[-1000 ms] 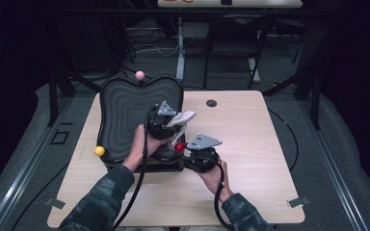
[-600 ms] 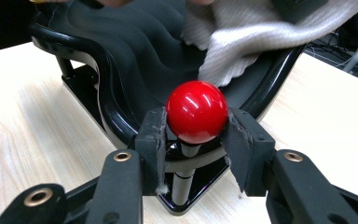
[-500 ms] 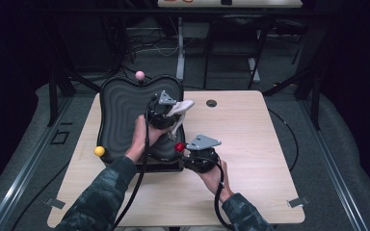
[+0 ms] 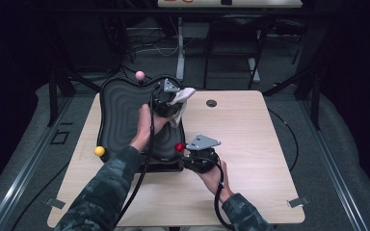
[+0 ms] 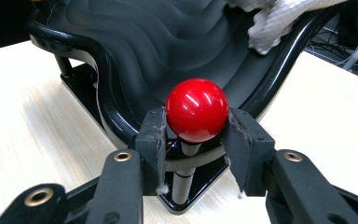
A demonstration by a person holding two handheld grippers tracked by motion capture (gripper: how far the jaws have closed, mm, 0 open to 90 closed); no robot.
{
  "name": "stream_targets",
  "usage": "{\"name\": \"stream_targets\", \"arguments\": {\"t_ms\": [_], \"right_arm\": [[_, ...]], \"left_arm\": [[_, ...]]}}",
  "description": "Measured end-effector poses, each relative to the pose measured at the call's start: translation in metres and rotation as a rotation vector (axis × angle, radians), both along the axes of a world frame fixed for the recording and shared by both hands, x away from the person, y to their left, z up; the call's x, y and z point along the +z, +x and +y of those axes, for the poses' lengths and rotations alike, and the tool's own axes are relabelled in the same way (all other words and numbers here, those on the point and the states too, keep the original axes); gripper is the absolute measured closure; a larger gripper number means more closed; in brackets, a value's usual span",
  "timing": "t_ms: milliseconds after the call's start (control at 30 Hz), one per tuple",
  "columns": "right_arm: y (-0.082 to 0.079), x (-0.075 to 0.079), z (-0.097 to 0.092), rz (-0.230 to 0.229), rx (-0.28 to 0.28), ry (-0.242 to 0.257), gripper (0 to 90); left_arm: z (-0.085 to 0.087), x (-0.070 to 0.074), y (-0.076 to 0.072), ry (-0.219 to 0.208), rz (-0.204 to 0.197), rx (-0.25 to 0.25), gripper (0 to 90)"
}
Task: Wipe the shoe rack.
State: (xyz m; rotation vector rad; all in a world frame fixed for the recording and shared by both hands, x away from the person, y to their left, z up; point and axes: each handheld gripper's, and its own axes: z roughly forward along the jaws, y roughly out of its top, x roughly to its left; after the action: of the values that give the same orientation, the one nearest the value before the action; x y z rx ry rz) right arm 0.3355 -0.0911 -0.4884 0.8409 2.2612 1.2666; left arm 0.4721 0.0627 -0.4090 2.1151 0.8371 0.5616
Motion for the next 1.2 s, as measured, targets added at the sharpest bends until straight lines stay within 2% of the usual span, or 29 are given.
{"name": "stream_targets", "arguments": {"t_ms": [400,800,867,967,1000,1133,1200], "right_arm": [[0.000,0.000,0.000,0.001,0.000,-0.004,59.8],[0.001,-0.001,0.000,-0.002,0.000,0.004,59.9],[0.001,-0.001,0.000,-0.004,0.001,0.005,59.9],[0.000,-0.001,0.000,-0.004,-0.004,0.000,60.0],[0.000,-0.001,0.000,-0.004,-0.004,0.000,60.0],[0.000,-0.001,0.001,0.000,-0.006,0.002,60.0],[0.000,-0.001,0.001,0.001,-0.003,0.005,60.1]], "left_arm": [[-0.007,0.014,0.023,0.025,-0.019,0.058,83.9],[-0.003,0.032,0.044,0.030,-0.037,0.167,83.9],[0.000,0.035,0.046,0.057,-0.051,0.189,83.9],[0.011,0.041,0.049,0.075,-0.048,0.234,83.9],[0.011,0.041,0.049,0.075,-0.048,0.234,83.8],[0.031,0.044,0.052,0.076,-0.039,0.299,83.8],[0.035,0.044,0.053,0.077,-0.036,0.310,83.9]]}}
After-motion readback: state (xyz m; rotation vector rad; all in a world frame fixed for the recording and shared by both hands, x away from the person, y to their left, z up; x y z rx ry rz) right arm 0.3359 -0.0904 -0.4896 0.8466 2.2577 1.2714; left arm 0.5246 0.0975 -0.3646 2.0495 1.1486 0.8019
